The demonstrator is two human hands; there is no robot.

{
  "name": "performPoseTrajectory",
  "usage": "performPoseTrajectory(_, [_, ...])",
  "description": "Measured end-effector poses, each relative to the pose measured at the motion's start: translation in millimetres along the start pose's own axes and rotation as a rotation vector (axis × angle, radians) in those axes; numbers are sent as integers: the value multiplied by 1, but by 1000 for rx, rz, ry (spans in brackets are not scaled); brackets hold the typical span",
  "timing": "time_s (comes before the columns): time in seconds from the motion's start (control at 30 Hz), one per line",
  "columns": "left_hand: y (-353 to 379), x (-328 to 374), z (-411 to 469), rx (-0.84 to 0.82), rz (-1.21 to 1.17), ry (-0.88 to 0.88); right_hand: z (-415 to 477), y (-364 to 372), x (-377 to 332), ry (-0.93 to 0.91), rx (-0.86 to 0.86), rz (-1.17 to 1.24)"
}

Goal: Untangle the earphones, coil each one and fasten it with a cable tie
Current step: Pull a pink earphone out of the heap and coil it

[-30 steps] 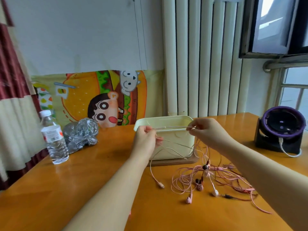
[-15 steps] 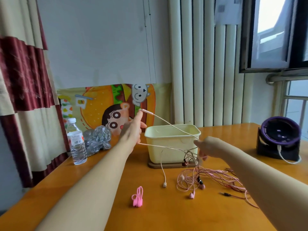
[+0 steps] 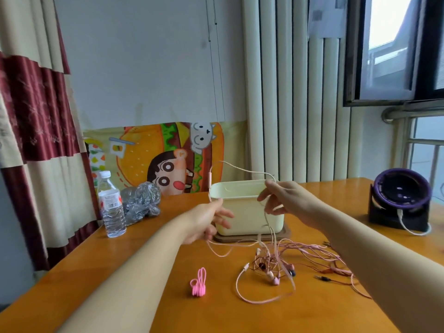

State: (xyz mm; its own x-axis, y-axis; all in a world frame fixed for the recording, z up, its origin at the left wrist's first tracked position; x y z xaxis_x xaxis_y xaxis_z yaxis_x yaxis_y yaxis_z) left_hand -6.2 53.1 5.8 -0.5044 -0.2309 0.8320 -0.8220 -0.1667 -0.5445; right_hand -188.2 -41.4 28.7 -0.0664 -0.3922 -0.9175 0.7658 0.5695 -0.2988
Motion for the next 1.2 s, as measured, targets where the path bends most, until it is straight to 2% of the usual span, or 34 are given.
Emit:
performPoseTrajectory(0.07, [13, 2, 2, -32, -49, 55, -1, 8, -9, -18, -87, -29])
performPoseTrajectory(0.13, [24, 9, 5, -20, 57, 125, 0, 12, -16, -55, -111, -29])
performPoseTrajectory(0.27, [39, 15, 11, 24, 352, 243, 0, 15, -32, -198, 8, -10])
performPoseTrajectory(0.4, [32, 13, 21, 154, 438, 267, 5, -2, -40, -339, 210, -17])
performPoseTrajectory(0.43, [28, 13, 22, 201, 376, 271, 5, -8, -40, -366, 265, -58])
performPoseTrajectory(0.5, [17, 19, 20, 265, 16, 263, 4, -16, -40, -395, 318, -199])
performPoseTrajectory(0.57, [4, 29, 16, 292, -385, 263, 1, -18, -37, -393, 294, -313])
performPoseTrajectory(0.67, [-9, 50, 10, 288, -688, 279, -4, -12, -30, -407, 233, -435])
performPoseTrajectory(0.8, [-19, 74, 2, 194, -721, 302, -7, -4, -29, -405, 209, -208])
performPoseTrajectory(0.93, [-27, 86, -2, 170, -746, 310, -4, 1, -20, -250, 118, 80])
performPoseTrajectory(1.0, [-33, 89, -3, 179, -812, 308, -3, 5, -4, -136, 50, 103])
performPoseTrajectory(1.1, [-42, 87, -3, 203, -913, 279, -5, 14, 27, 85, -103, -44])
performPoseTrajectory(1.2, [-45, 81, -4, 239, -965, 226, -10, 31, 53, 205, -294, -473])
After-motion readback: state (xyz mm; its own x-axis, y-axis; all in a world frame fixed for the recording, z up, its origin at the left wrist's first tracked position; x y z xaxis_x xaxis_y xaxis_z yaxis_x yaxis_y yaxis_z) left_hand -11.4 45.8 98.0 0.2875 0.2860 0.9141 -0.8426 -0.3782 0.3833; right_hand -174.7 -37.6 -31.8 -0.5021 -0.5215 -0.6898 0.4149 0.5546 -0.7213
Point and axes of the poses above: each hand's wrist, its own z-axis towards the middle knuckle, its own y-axis out of the palm, x = y × z, the point moved 2 cm from there along z, towards the middle knuckle, and after that the axes turned 6 degrees about z, right-handed, at the moved point
